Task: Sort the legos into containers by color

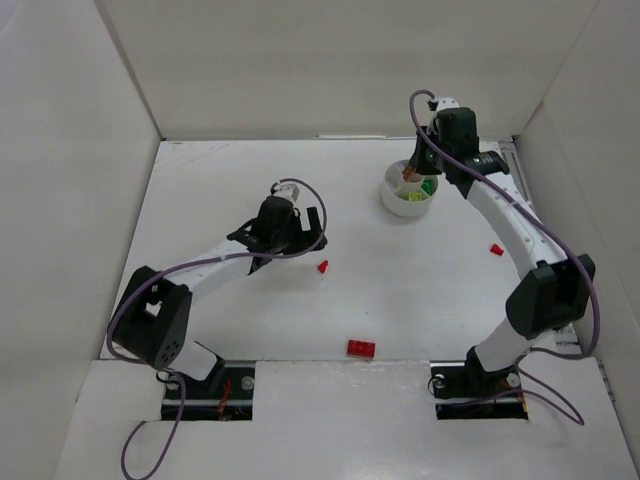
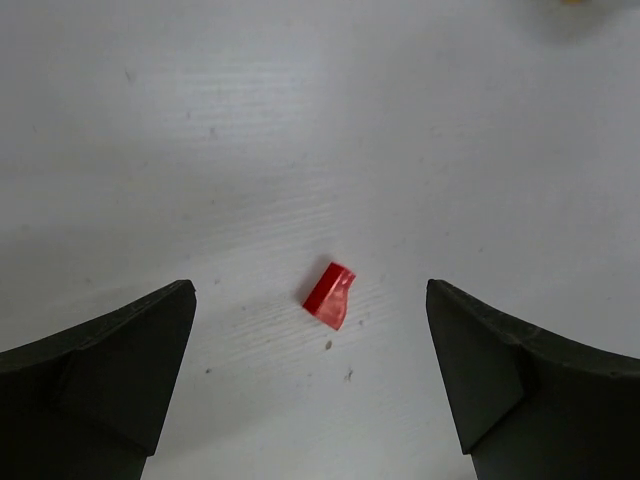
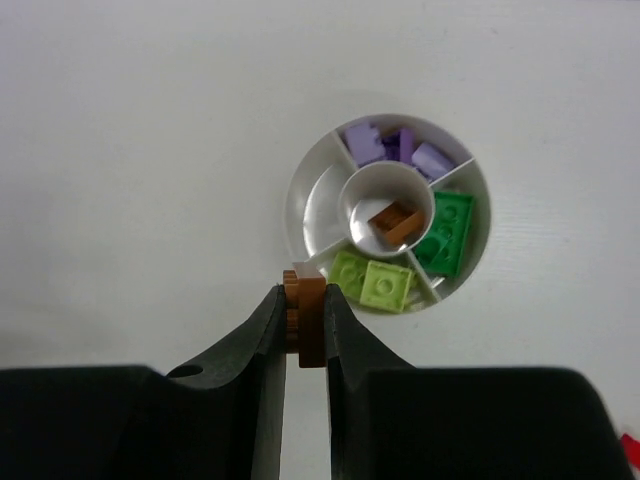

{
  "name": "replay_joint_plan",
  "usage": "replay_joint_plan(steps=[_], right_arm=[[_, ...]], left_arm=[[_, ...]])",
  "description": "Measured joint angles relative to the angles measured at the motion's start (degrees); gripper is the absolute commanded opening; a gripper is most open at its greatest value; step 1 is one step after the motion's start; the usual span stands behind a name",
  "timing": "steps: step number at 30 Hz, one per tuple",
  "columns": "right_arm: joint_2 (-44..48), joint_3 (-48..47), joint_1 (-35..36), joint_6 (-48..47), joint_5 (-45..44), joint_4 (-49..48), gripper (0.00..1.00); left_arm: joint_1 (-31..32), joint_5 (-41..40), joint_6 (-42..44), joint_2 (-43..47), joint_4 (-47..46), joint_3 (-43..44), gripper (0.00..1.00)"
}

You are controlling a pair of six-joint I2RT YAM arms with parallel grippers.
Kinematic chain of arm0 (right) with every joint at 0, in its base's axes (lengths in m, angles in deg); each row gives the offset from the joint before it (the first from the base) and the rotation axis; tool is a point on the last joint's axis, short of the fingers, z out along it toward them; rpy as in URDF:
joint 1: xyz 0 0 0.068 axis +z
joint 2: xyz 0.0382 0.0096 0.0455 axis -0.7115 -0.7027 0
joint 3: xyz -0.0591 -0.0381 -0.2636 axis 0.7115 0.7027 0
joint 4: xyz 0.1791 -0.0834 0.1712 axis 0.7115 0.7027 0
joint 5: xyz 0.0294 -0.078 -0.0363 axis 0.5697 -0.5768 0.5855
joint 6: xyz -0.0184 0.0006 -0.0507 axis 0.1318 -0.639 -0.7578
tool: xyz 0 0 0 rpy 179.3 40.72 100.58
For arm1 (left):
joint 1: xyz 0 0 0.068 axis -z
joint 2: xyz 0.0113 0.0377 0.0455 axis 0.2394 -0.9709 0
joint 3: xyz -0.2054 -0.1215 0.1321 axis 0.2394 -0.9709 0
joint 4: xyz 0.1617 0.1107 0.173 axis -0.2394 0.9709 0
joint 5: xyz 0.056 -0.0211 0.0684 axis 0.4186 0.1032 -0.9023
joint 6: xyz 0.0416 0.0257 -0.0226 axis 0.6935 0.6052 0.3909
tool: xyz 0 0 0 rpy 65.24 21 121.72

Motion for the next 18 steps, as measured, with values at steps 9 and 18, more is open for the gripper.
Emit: replay_joint_plan(steps=[9,18], right_arm=[[-16.3,-11.3,-1.9,-3.1,-7.4,0.6,0.00],[-18.9,-11.3,-3.3,-3.9,-9.7,0.6,0.00]], left_arm=[[0.3,0.7,-0.3,-6.3,7.5,3.7,0.98],[0.3,-1.5,1.2,-9.6,8.8,7.2,0.96]])
